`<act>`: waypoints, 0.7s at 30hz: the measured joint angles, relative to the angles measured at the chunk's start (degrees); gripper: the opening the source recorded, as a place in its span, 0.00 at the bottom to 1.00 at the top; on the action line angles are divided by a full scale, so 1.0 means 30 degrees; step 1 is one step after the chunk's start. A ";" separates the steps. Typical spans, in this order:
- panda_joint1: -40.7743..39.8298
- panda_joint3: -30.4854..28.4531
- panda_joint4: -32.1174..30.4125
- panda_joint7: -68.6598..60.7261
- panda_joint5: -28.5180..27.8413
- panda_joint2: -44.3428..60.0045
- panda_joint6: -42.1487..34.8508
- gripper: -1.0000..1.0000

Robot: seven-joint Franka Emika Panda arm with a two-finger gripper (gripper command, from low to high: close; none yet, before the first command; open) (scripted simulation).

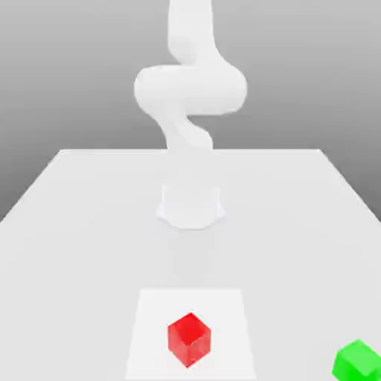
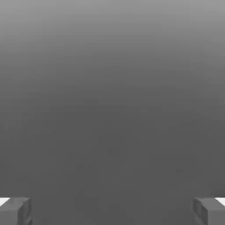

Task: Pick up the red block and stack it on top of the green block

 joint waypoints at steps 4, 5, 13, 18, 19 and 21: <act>-0.1213 0.1132 -0.0837 0.2822 -0.0339 0.2878 0.1261 0.50; -0.1471 0.1376 -0.1040 0.3532 -0.0460 0.3575 0.1568 0.50; -0.3053 0.2822 -0.2649 0.9247 -0.1507 0.9146 0.3990 0.50; -0.3395 0.3034 -0.3656 1.2628 -0.1900 1.2599 0.5510 0.50; -0.3415 0.3029 -0.3859 1.3234 -0.1882 1.3278 0.5820 0.50; -0.3297 0.2939 -0.4269 1.4321 -0.1675 1.4615 0.6445 0.50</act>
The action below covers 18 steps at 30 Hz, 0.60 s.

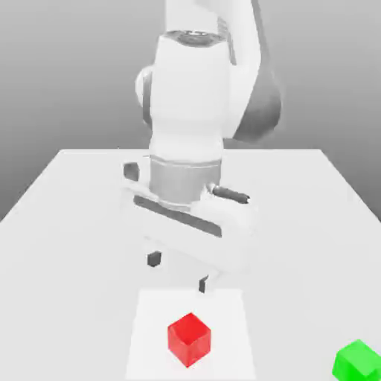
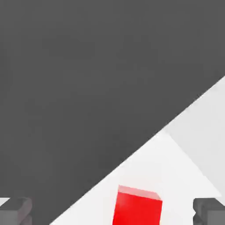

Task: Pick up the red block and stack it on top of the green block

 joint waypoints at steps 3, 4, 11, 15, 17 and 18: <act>0.0191 -0.0141 -0.0364 0.1221 0.0220 0.1987 0.1154 0.50; 0.0311 -0.0307 -0.0315 0.1503 0.0015 0.2668 0.1677 0.50; 0.1120 -0.1329 0.0037 0.2372 -0.0991 0.5258 0.3805 0.00; 0.1141 -0.1351 0.0041 0.2403 -0.1011 0.5297 0.3853 0.00; 0.0849 -0.0959 -0.0124 0.2025 -0.0515 0.4261 0.3007 0.00; 0.0717 -0.0764 -0.0225 0.1799 -0.0207 0.3625 0.2471 0.00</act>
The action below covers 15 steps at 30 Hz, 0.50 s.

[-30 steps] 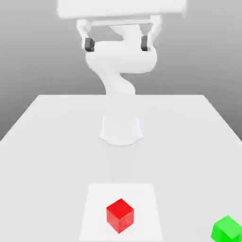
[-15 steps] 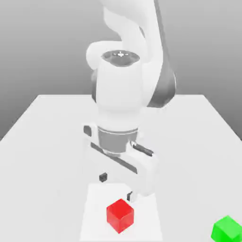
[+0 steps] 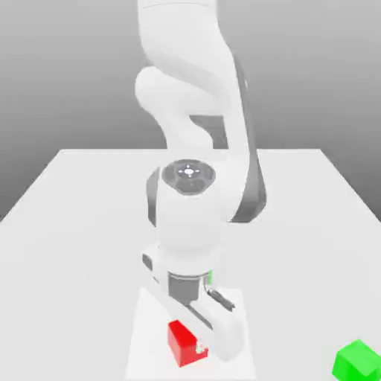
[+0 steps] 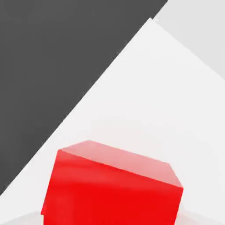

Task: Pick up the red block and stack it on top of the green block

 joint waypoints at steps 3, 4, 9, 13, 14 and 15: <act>0.0091 0.0531 0.0056 -0.1001 0.0679 -0.1530 -0.1619 0.00; 0.0408 0.1004 0.0611 -0.1723 0.0501 -0.1375 -0.2076 0.00; 0.2163 0.3271 0.3477 -0.5188 -0.0676 -0.0164 -0.4021 0.00; 0.3793 0.4892 0.5916 -0.7839 -0.1957 0.1253 -0.5313 0.00; 0.4210 0.4906 0.6365 -0.8017 -0.2503 0.1979 -0.5119 0.00; 0.4579 0.4708 0.6617 -0.7935 -0.3022 0.2687 -0.4721 0.00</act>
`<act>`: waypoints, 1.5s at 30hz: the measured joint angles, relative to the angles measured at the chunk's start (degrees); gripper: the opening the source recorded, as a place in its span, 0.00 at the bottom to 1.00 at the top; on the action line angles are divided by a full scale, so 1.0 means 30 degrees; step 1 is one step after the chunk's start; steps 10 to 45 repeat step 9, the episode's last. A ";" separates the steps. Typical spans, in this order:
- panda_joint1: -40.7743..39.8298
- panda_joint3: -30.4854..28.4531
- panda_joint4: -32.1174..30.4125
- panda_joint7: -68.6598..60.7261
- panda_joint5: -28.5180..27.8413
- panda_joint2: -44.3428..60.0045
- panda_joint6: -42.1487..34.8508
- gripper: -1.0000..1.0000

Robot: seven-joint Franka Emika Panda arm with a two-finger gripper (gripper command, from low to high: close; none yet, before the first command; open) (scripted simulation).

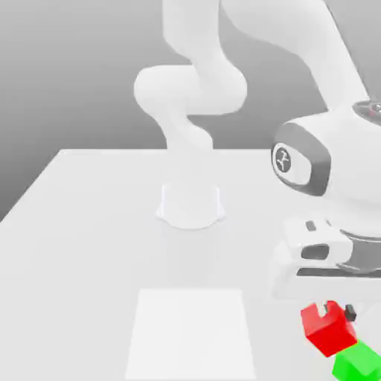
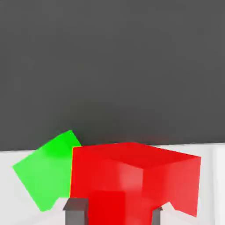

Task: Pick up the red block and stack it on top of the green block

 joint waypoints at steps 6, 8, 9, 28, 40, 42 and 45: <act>0.0535 -0.0488 0.0246 0.0389 -0.0869 0.1192 0.0854 1.00; 0.0657 -0.0607 0.0290 0.0481 -0.1048 0.1433 0.1029 1.00; 0.0573 -0.0480 0.0283 0.0359 -0.0894 0.1204 0.0819 1.00; 0.0573 -0.0480 0.0283 0.0359 -0.0894 0.1204 0.0819 1.00; 0.0573 -0.0480 0.0283 0.0359 -0.0894 0.1204 0.0819 1.00; 0.0573 -0.0480 0.0283 0.0359 -0.0894 0.1204 0.0819 1.00; 0.0573 -0.0480 0.0283 0.0359 -0.0894 0.1204 0.0819 1.00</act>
